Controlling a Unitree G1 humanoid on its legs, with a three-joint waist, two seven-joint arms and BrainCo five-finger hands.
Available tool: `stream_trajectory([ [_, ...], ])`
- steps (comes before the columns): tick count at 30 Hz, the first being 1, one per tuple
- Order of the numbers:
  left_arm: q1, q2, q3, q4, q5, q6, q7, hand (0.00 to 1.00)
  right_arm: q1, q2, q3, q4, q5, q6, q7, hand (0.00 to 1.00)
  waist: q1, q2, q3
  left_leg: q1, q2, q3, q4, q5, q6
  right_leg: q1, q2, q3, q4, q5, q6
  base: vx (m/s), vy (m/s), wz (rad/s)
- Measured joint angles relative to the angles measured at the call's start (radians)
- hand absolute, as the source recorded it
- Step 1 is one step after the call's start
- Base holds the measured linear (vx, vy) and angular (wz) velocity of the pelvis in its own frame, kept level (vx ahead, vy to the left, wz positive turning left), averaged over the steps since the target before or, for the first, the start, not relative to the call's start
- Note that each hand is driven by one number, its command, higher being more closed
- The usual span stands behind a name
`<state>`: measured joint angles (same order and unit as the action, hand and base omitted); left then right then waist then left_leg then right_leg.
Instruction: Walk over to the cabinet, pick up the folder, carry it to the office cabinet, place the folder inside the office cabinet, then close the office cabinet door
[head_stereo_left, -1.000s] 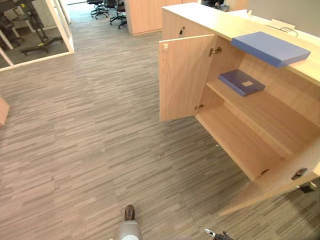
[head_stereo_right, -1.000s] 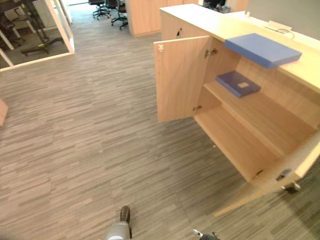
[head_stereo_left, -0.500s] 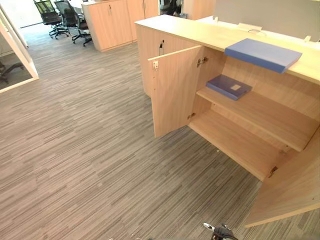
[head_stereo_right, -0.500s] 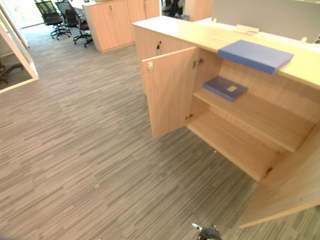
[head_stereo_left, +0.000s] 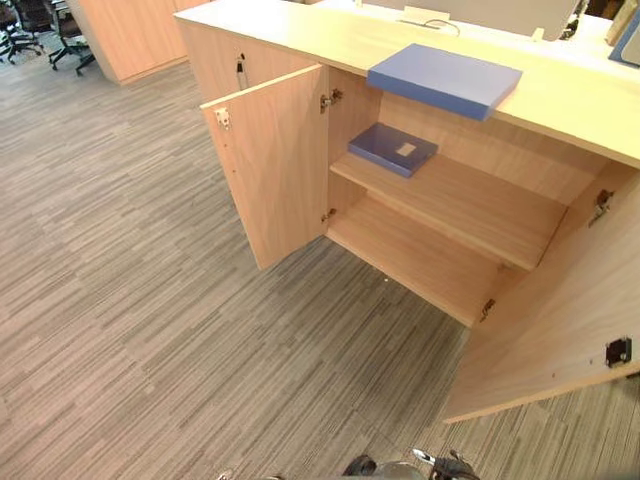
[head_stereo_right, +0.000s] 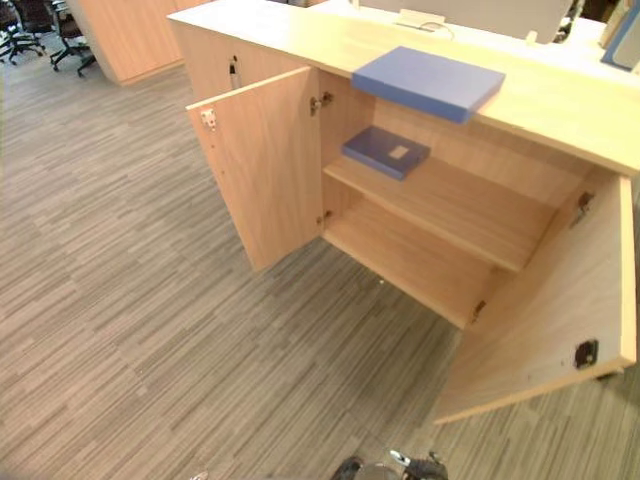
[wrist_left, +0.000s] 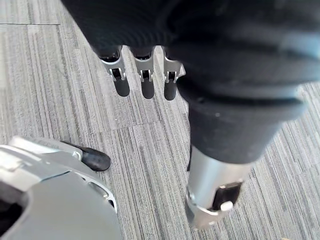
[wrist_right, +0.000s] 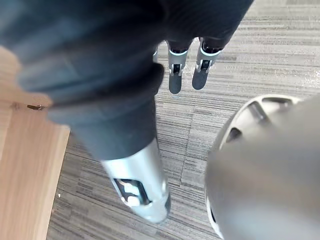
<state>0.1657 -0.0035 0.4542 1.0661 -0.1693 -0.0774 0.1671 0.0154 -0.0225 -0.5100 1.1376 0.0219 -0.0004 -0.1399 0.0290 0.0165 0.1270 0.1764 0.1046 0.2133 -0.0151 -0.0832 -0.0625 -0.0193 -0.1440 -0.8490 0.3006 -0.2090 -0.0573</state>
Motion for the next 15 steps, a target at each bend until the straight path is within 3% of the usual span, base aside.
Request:
stream_trajectory([
  [3,0.011,-0.003,0.001,-0.019,-0.002,0.001,0.000,0.00,-0.001,0.017,-0.012,0.003,0.002,0.001,0.001,0.00,0.000,-0.003,-0.014,-0.043,0.033,0.003,0.121,-0.056,-0.026,0.036,0.045,-0.004,-0.072,0.005,0.019,0.16,-0.091,0.07],
  [5,0.013,0.002,0.002,-0.028,-0.007,0.001,0.000,0.00,0.001,0.027,-0.008,0.002,0.023,-0.001,0.000,0.00,0.001,-0.010,-0.014,-0.136,0.071,0.026,0.402,-0.125,-0.040,0.077,0.066,0.010,-0.123,0.014,0.033,0.15,-0.084,-0.17],
  [8,0.022,0.005,0.005,-0.034,-0.011,0.001,0.001,0.00,0.001,0.027,0.018,0.004,0.042,-0.001,-0.002,0.00,0.013,-0.011,-0.015,-0.228,0.135,0.053,0.704,-0.142,-0.055,0.124,0.088,0.073,-0.147,0.021,0.023,0.20,0.026,-0.68],
  [9,0.026,0.000,0.006,-0.040,-0.022,0.000,0.001,0.00,-0.004,0.027,0.019,0.006,0.044,-0.001,-0.002,0.00,0.018,-0.012,-0.015,-0.255,0.151,0.063,0.780,-0.153,-0.041,0.144,0.091,0.101,-0.153,0.023,0.020,0.21,0.082,-0.71],
  [13,0.027,0.007,0.007,-0.039,-0.027,-0.001,0.001,0.00,-0.021,0.025,0.022,0.032,0.059,-0.002,-0.010,0.00,0.024,-0.020,-0.010,-0.346,0.134,0.064,0.733,-0.203,-0.012,0.164,0.051,0.205,-0.150,0.033,0.037,0.24,0.168,-0.88],
  [15,0.026,0.014,0.001,-0.039,-0.027,-0.004,0.001,0.00,-0.021,0.027,0.033,0.035,0.059,-0.002,-0.010,0.00,0.026,-0.033,-0.002,-0.386,0.096,0.012,0.581,-0.196,-0.010,0.184,-0.005,0.254,-0.150,0.041,0.079,0.20,0.273,-0.67],
])
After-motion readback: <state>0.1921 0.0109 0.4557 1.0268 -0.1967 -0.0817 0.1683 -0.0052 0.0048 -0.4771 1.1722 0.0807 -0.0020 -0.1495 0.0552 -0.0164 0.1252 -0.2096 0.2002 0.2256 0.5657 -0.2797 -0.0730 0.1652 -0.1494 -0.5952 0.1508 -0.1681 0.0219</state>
